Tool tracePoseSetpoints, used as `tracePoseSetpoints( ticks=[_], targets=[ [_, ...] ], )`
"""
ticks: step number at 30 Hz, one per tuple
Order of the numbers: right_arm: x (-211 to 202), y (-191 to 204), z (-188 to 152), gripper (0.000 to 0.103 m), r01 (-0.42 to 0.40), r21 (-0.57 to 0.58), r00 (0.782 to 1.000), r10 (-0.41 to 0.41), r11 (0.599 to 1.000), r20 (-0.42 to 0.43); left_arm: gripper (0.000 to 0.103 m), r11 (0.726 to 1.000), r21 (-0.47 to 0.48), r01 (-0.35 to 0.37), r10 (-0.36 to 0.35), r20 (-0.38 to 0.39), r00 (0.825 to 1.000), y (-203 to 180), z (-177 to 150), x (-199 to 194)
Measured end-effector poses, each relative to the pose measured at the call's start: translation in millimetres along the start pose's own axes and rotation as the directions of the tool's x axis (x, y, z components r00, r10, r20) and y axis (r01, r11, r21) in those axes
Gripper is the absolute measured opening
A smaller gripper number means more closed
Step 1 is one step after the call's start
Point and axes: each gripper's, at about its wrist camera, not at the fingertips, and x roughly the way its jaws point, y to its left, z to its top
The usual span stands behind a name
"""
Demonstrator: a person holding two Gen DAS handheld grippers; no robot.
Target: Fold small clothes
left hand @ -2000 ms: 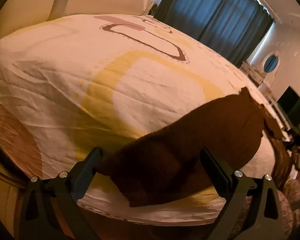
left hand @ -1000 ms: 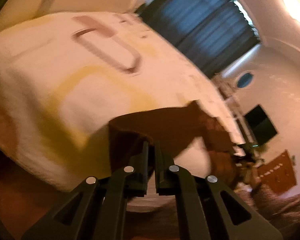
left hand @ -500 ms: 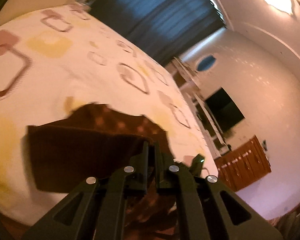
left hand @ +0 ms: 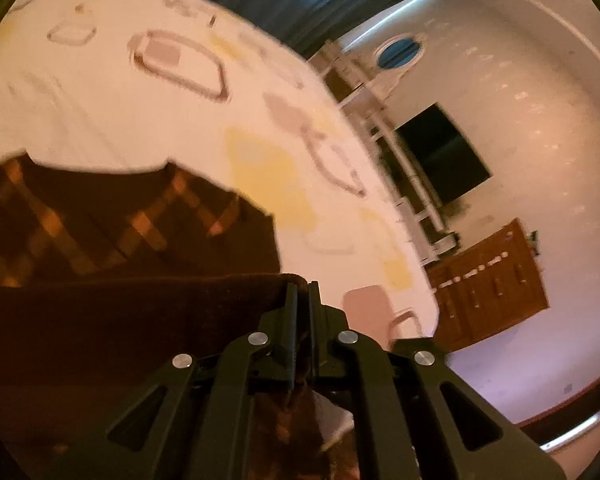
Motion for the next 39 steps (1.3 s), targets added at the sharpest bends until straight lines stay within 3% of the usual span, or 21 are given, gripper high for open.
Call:
tracePoseSetpoints(
  ticks=[5,8,10,13,16,18,23,26,29,30,32,34,36,39],
  targets=[
    [0,-6,0,0.064,-0.001,0.013,1.0,0.001,1.0,-0.009,0.005,0.998,-0.017,-0.059,0.058,-0.064,0.996,15,-13,53],
    [-2,-8,1,0.064,-0.003,0.024,1.0,0.003,1.0,-0.013,0.011,0.997,0.002,-0.081,0.081,-0.048,0.996,12,-20,46],
    [-8,-3,3,0.064,-0.013,0.019,1.0,0.013,1.0,0.002,0.033,0.996,0.031,-0.084,0.085,-0.019,0.996,6,-24,26],
    [-18,11,10,0.064,-0.038,-0.013,0.999,0.038,0.999,0.027,0.062,0.991,0.083,-0.108,0.098,0.118,0.988,0,-41,-31],
    [-19,25,18,0.064,-0.04,-0.063,0.999,0.041,0.997,0.024,0.064,0.984,0.061,-0.17,0.153,0.215,0.965,13,-60,-78],
    [-11,28,25,0.064,0.006,-0.09,1.0,-0.004,0.996,0.014,0.066,0.977,0.008,-0.211,0.203,0.241,0.949,30,-71,-100],
    [27,18,43,0.05,0.101,-0.101,0.993,-0.107,0.99,-0.058,0.066,0.934,-0.16,-0.318,0.353,0.308,0.883,90,-96,-156],
    [48,11,48,0.05,0.147,-0.09,0.982,-0.157,0.985,-0.106,0.066,0.915,-0.246,-0.318,0.384,0.299,0.874,113,-98,-168],
    [63,4,44,0.049,0.145,-0.062,0.976,-0.153,0.988,-0.152,0.066,0.907,-0.284,-0.312,0.395,0.314,0.863,123,-97,-176],
    [66,5,42,0.046,0.144,-0.064,0.976,-0.153,0.987,-0.158,0.066,0.905,-0.282,-0.317,0.399,0.313,0.862,124,-97,-176],
    [71,9,40,0.023,0.15,-0.087,0.97,-0.164,0.985,-0.181,0.066,0.898,-0.271,-0.347,0.422,0.307,0.853,124,-98,-175],
    [80,13,38,0.01,0.143,-0.103,0.962,-0.163,0.984,-0.218,0.066,0.892,-0.267,-0.365,0.436,0.296,0.85,123,-99,-171],
    [79,20,39,0.007,0.126,-0.119,0.963,-0.15,0.985,-0.222,0.066,0.888,-0.275,-0.368,0.442,0.291,0.849,128,-103,-174],
    [51,29,47,0.006,0.065,-0.11,0.987,-0.08,0.992,-0.137,0.066,0.882,-0.283,-0.377,0.452,0.285,0.845,132,-103,-171]
  ],
)
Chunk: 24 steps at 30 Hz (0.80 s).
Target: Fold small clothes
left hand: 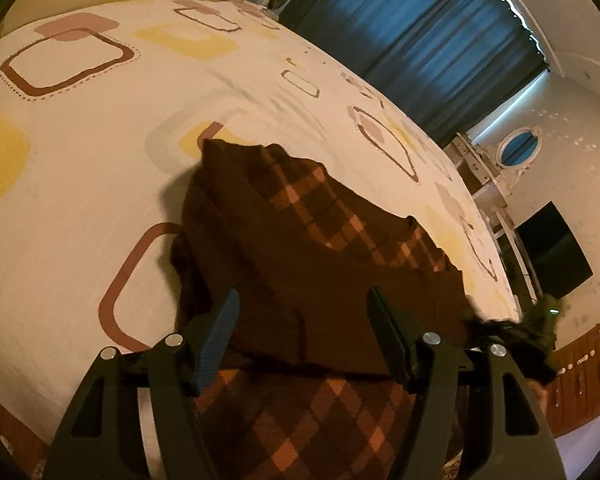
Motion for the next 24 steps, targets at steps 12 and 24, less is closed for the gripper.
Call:
tracePoseSetpoints(
  ticks=[12,24],
  targets=[
    [-28,-69,-25,0.006,0.076,0.107,0.992,-0.086,0.991,0.092,0.07,0.984,-0.022,-0.179,0.178,-0.047,0.983,32,-7,25],
    [-25,-72,-26,0.005,0.072,0.092,0.993,-0.08,0.993,0.089,0.07,0.984,-0.11,-0.139,0.144,0.04,0.989,59,4,8]
  ],
)
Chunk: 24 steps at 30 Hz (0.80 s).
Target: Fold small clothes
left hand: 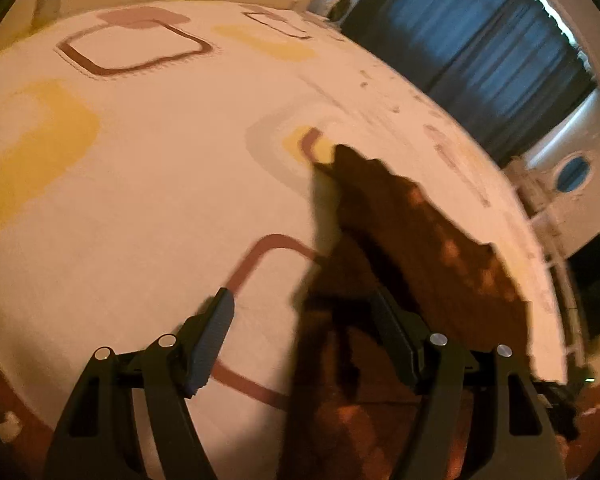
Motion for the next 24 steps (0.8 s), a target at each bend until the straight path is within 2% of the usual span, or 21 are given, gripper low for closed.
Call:
tracePoseSetpoints(
  ticks=[2,3,5,8,9,10,12,16,20,24],
  targets=[
    [0,0,-1,0.005,-0.005,0.005,1.0,0.005,1.0,0.001,0.07,0.99,-0.084,0.11,-0.114,-0.048,0.992,6,4,7],
    [0,-1,0,0.005,-0.008,0.009,1.0,0.008,1.0,0.002,0.071,0.982,-0.123,0.143,-0.152,-0.067,0.986,9,7,12],
    [0,-2,-1,0.005,-0.015,0.021,1.0,0.015,1.0,0.003,0.071,0.976,-0.15,0.156,-0.168,-0.07,0.983,10,11,18],
    [-2,-4,-1,0.005,-0.02,0.027,1.0,0.02,0.999,0.005,0.071,0.981,-0.118,0.155,-0.165,-0.083,0.983,6,18,24],
    [-2,-3,-1,0.006,-0.021,0.027,1.0,0.021,0.999,0.006,0.063,0.982,-0.106,0.153,-0.163,-0.088,0.983,3,18,25],
    [-2,-3,-2,0.006,-0.023,0.028,1.0,0.022,0.999,0.007,0.044,0.988,-0.073,0.134,-0.141,-0.1,0.985,-2,17,26],
    [-2,-3,-2,0.009,-0.032,0.036,0.999,0.031,0.999,0.013,0.022,0.997,-0.016,0.073,-0.075,-0.126,0.989,-8,12,31],
    [-3,1,-3,0.012,-0.028,0.032,0.999,0.027,0.999,0.018,0.013,0.999,0.0,0.052,-0.052,-0.111,0.992,-6,7,29],
    [-6,4,-4,0.011,-0.019,0.019,0.999,0.018,1.0,0.029,0.011,1.0,-0.012,0.009,-0.01,-0.09,0.996,3,1,23],
    [-4,7,-6,0.006,0.02,-0.038,0.999,-0.018,0.999,0.036,0.01,0.996,-0.061,0.059,-0.064,-0.09,0.994,18,0,25]
  ],
)
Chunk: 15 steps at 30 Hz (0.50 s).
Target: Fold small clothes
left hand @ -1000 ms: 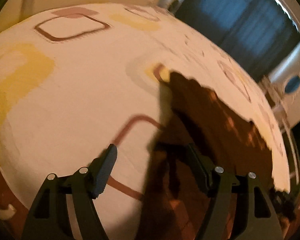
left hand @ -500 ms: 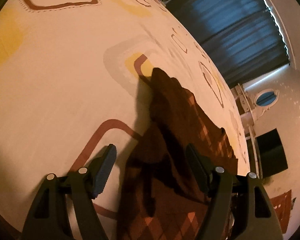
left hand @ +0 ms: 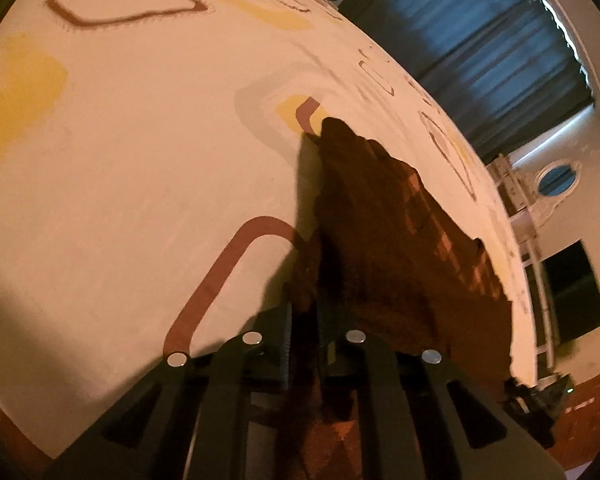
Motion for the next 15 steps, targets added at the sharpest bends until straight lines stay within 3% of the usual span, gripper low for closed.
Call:
tracePoseSetpoints(
  ticks=[3,8,15],
  targets=[
    [1,1,0,0.005,0.006,-0.018,1.0,-0.006,1.0,0.0,0.011,0.999,0.037,-0.023,0.023,-0.008,1.0,-7,5,0],
    [0,0,0,0.004,-0.007,-0.017,1.0,0.007,1.0,-0.003,0.017,0.997,0.072,0.004,-0.005,0.004,1.0,-15,14,-8],
    [-6,-4,-2,0.004,-0.028,0.014,1.0,0.028,1.0,0.011,0.021,0.987,0.151,-0.051,0.054,-0.017,0.998,-17,12,1]
  ],
)
